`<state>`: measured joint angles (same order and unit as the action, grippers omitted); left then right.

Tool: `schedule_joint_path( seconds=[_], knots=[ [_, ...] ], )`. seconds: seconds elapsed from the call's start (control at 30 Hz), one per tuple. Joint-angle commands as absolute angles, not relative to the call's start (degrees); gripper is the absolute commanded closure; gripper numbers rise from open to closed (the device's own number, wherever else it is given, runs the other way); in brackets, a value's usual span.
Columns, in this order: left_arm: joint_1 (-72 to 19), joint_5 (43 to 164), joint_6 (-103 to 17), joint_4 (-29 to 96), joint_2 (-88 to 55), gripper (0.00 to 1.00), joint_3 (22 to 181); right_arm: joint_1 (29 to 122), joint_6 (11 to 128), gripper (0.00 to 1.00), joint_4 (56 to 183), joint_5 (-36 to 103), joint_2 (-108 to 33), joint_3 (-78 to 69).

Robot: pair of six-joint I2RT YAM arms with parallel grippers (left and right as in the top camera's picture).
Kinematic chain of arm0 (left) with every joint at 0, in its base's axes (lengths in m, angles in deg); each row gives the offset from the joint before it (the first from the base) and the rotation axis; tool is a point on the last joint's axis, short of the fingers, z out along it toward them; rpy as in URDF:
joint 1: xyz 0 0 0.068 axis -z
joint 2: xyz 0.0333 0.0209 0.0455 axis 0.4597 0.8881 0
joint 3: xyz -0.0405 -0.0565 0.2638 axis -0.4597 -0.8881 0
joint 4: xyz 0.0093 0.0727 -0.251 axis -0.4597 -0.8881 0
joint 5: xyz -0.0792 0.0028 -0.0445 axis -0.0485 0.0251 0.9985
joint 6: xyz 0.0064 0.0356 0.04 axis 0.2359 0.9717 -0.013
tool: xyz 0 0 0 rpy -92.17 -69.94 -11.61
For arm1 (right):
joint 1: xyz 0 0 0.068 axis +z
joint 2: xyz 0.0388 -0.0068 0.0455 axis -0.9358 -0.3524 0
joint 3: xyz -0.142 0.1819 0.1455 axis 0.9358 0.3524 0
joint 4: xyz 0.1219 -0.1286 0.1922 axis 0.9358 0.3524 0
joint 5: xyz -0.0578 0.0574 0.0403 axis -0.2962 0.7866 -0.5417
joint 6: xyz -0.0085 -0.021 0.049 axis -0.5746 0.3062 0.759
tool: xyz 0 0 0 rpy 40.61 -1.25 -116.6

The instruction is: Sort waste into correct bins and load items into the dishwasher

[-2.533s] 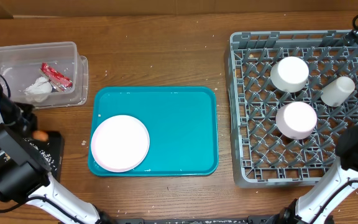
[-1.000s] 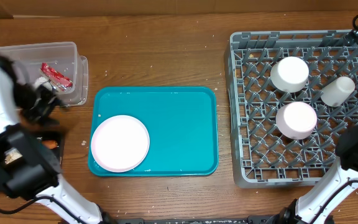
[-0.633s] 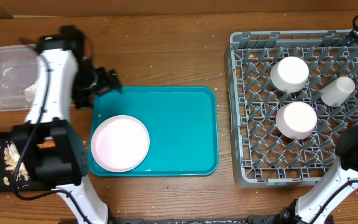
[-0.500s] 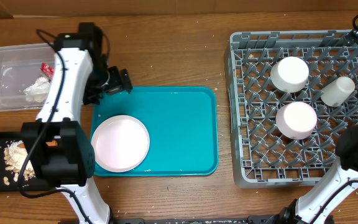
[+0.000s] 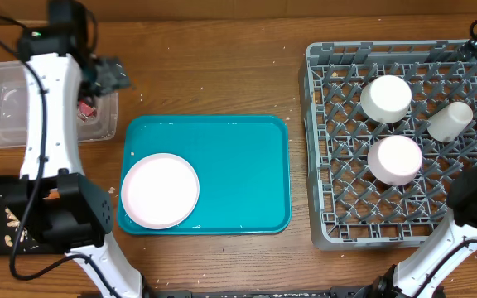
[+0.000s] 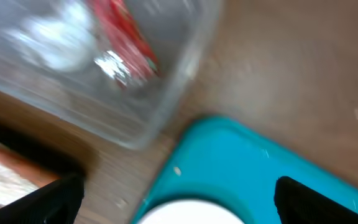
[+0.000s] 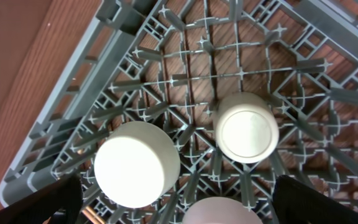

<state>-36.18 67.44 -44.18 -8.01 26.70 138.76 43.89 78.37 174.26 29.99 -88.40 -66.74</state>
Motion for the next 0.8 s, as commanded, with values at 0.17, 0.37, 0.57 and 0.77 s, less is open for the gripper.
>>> schedule_joint_path(
  seconds=[0.17,0.37,0.57,0.77],
  knots=[
    [-40.5,59.8,-47.1,-8.4,25.0,0.00,140.6,43.9,79.8,0.00,172.1,37.2,-86.7,-67.9],
    [-40.6,59.8,-47.1,-8.4,25.0,0.00,140.6,46.0,73.6,0.00,175.5,64.4,-86.7,-67.9],
    [-40.6,59.8,-47.1,-8.4,25.0,0.00,140.6,59.8,59.9,0.00,181.7,59.1,-86.8,-67.9],
    [-40.6,59.8,-47.1,-8.4,25.0,0.00,140.6,79.7,59.9,0.00,179.9,45.8,-87.2,-67.0]
  ],
)
